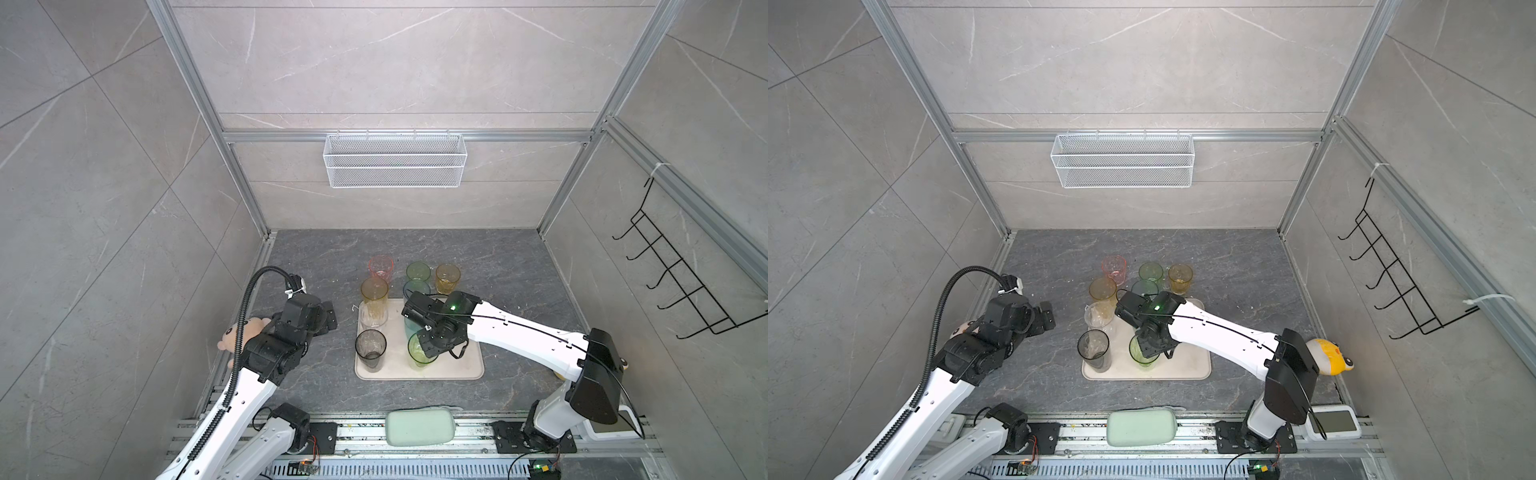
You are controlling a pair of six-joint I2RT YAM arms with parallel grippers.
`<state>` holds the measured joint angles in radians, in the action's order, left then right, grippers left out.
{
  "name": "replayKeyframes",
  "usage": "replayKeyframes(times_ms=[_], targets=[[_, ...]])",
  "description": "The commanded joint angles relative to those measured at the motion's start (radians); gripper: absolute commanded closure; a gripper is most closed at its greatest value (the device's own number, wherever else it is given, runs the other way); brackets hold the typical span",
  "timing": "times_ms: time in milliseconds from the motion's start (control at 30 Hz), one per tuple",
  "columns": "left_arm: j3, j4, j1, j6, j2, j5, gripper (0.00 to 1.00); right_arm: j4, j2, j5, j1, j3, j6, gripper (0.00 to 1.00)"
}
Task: Place the glasses into the tray
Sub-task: Place the glass on the tray.
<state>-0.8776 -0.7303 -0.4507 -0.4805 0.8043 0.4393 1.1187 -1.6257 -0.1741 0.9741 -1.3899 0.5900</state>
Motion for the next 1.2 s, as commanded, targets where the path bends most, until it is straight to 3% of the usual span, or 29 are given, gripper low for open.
replayKeyframes(times_ms=[0, 633, 1000, 1167], targets=[[0.002, 0.015, 0.002, -0.015, 0.0, 0.01, 0.02, -0.033, -0.016, 0.062, -0.016, -0.009, -0.028, 1.0], [-0.003, 0.019, 0.003, -0.01, 0.013, 0.01, 0.02, 0.004, -0.072, 0.04, -0.029, -0.017, -0.015, 1.0], [-0.001, 0.014, 0.002, -0.013, 0.011, 0.013, 0.02, -0.005, -0.06, 0.048, -0.028, -0.016, -0.005, 0.74], [0.002, 0.011, 0.002, -0.016, 0.007, 0.016, 0.02, -0.01, -0.042, 0.047, -0.029, -0.011, -0.002, 0.68]])
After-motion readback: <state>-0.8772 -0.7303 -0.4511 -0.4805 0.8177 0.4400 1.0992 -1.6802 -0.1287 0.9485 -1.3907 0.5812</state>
